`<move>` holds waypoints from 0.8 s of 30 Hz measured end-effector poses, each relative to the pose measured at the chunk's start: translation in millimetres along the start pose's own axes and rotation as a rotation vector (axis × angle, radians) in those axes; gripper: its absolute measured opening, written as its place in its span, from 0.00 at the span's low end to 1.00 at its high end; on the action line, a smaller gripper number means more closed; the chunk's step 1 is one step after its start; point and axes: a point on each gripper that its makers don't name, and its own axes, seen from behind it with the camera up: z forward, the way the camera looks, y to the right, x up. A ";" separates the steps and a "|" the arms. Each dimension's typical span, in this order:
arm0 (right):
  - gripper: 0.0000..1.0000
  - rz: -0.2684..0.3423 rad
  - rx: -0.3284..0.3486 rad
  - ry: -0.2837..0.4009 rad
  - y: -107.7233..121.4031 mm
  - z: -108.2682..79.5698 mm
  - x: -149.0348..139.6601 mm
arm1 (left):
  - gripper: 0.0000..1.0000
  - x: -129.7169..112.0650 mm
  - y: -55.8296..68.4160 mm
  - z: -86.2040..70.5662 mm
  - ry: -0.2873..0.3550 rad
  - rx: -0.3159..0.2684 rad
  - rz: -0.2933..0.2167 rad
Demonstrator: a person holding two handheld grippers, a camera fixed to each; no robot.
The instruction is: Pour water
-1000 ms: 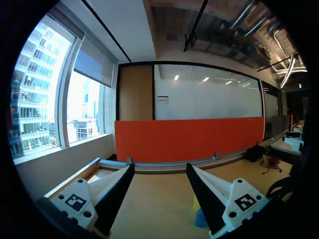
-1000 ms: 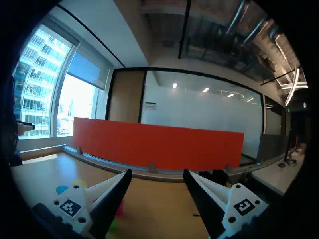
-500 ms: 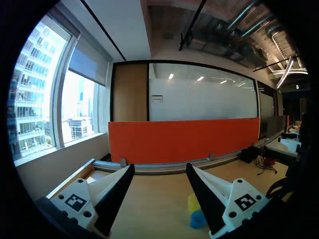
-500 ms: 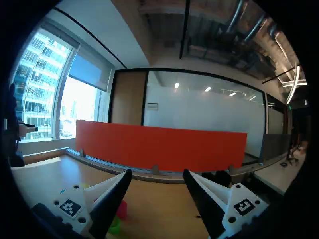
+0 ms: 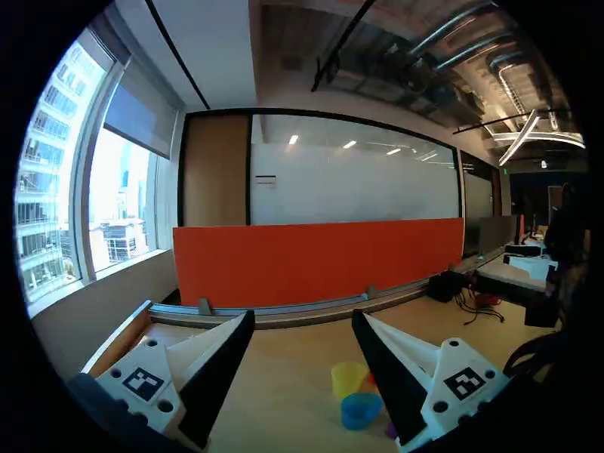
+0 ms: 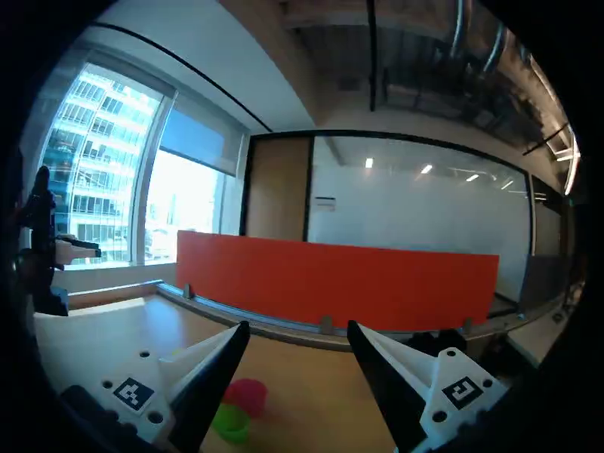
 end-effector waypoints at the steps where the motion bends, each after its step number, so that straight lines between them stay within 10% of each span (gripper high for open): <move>1: 1.00 0.000 0.019 0.002 -3.5 -0.2 0.2 | 0.95 0.0 3.0 0.4 -0.001 -0.014 0.002; 12: 1.00 0.038 0.179 0.010 -30.3 -0.2 6.4 | 0.95 -2.0 30.7 3.6 -0.006 -0.151 0.016; 24: 1.00 0.028 0.307 -0.052 -50.0 5.9 -6.6 | 0.95 -25.2 33.1 7.6 -0.061 -0.200 0.047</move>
